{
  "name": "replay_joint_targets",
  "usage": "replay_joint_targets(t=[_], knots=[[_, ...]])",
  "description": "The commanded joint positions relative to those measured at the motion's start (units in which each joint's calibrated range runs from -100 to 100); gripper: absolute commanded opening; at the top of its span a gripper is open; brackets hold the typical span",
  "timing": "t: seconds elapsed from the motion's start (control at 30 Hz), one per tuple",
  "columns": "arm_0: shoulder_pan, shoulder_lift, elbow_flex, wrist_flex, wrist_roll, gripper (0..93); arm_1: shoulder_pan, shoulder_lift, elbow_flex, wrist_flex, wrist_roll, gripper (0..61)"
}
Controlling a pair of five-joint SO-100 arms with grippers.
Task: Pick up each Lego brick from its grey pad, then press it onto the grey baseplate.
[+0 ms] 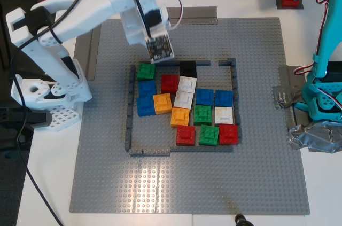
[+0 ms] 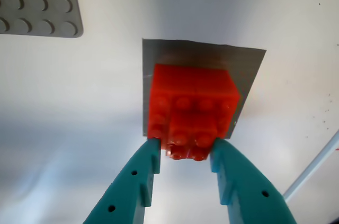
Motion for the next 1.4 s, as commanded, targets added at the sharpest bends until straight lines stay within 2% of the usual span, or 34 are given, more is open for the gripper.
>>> replay_joint_targets(t=[0.0,0.13,0.4,0.73,1.2,1.37], knots=[[-0.16,-0.93,-0.28,-0.12,-0.04,5.0,3.65,-4.73,1.33,-0.74,0.20,0.2],[-0.02,-1.27,0.89,-0.12,-0.04,0.0,6.04,-4.99,3.50,-2.29,0.15,0.2],[0.57,-4.11,1.07,0.69,0.16,0.0,7.50,-3.44,6.21,-8.15,0.10,0.2],[-1.76,-22.39,0.98,14.28,0.45,0.0,4.67,-1.21,7.47,-9.94,-2.34,0.2],[-12.27,-43.68,2.07,14.52,0.30,0.0,4.01,-0.01,19.12,-19.95,-2.63,0.2],[-15.25,-50.46,7.94,14.52,0.30,0.0,3.94,0.08,20.20,-21.17,-2.39,0.2]])
